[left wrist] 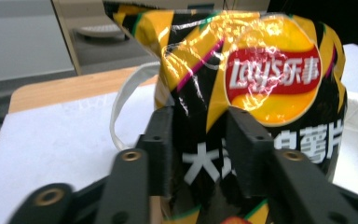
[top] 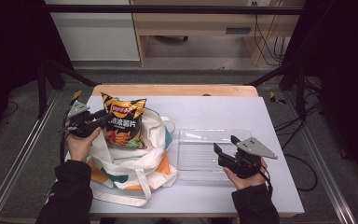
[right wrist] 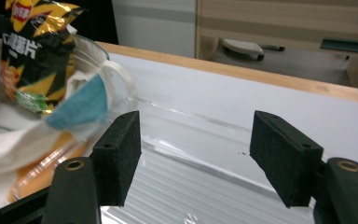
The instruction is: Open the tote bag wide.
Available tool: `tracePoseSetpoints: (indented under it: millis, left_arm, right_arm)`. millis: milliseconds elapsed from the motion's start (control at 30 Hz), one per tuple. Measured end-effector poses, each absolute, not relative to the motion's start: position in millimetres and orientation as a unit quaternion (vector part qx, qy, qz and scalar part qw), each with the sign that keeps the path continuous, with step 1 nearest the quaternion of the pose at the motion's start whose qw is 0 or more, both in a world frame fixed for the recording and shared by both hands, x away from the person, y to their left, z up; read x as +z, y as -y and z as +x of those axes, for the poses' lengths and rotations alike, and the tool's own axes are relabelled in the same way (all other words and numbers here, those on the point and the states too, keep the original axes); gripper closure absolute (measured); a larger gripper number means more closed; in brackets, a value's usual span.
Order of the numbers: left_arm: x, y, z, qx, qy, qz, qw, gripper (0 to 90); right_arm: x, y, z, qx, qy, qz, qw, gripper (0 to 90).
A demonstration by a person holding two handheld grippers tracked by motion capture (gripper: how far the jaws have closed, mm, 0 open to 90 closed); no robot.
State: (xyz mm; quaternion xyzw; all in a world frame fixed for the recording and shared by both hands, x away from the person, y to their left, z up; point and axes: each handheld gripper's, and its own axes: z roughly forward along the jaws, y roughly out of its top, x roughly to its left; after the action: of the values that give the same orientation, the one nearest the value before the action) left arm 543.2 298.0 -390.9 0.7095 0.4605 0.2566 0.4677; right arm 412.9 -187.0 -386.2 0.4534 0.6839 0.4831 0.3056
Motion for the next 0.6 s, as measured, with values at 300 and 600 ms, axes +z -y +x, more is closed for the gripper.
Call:
tracePoseSetpoints:
  millis: [300, 600]
  left_arm:
    - [-393.0, -289.8, 546.6, 0.260, -0.471, 0.716, 0.444, 89.0]
    - [-382.1, -298.8, 519.0, 0.263, -0.458, 0.706, 0.472, 90.0]
  right_arm:
    - [-398.9, 217.8, 403.1, 0.466, -0.679, 0.474, 0.313, 33.6]
    - [-402.7, 219.6, 402.6, 0.460, -0.684, 0.469, 0.317, 32.9]
